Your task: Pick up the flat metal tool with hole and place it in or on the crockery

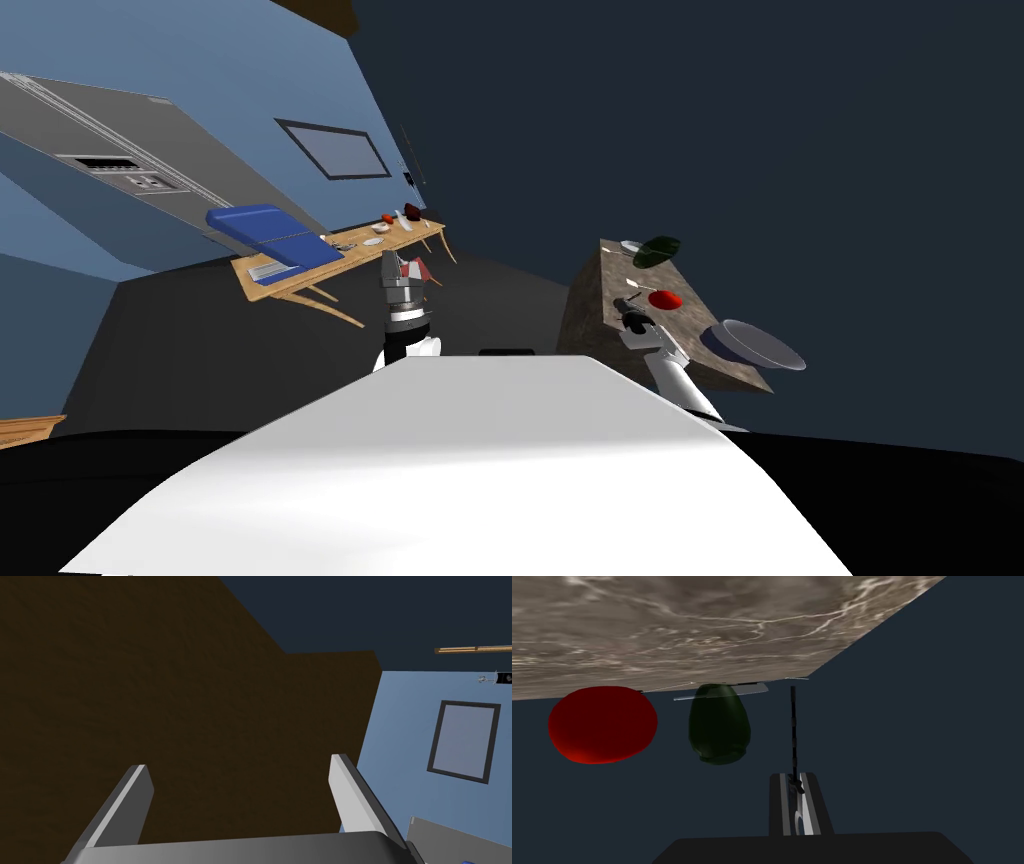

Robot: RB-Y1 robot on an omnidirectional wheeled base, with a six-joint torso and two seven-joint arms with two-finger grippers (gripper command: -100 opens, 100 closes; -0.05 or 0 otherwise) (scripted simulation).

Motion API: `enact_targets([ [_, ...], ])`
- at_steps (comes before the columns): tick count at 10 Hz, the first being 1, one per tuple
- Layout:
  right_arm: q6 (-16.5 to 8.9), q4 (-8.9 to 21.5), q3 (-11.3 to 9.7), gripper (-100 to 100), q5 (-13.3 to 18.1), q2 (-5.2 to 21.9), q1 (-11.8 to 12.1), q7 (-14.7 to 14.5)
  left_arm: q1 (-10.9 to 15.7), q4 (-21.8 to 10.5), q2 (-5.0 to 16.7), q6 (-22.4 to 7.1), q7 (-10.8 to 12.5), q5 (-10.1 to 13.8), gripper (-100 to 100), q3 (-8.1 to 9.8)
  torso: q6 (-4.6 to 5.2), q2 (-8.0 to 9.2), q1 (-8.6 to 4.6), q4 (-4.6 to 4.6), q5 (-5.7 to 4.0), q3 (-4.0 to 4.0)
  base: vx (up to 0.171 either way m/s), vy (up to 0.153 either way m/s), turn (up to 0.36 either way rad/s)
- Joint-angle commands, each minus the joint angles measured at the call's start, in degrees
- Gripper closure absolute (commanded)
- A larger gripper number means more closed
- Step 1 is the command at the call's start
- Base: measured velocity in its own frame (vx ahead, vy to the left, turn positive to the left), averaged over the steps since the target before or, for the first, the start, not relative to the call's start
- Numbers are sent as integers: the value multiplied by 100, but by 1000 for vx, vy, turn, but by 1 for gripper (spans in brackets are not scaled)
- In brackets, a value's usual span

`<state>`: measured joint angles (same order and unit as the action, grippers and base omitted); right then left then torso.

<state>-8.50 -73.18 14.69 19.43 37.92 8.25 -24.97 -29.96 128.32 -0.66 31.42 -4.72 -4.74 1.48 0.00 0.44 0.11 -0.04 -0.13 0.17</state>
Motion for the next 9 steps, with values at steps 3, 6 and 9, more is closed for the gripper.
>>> enact_targets([
  [3,-231,-175,63,100,24,173,-139,396,0,0,0,0,0,0,0,0,7,19,-4,5,-1,12,-166,37,54],
  [6,-357,-230,96,100,27,333,-272,673,0,0,0,0,0,0,0,1,1,5,-22,8,-5,7,-128,9,60],
  [9,-482,-263,109,100,-19,621,-427,1034,0,0,0,0,0,0,0,0,0,23,-22,14,-8,19,-171,16,77],
])
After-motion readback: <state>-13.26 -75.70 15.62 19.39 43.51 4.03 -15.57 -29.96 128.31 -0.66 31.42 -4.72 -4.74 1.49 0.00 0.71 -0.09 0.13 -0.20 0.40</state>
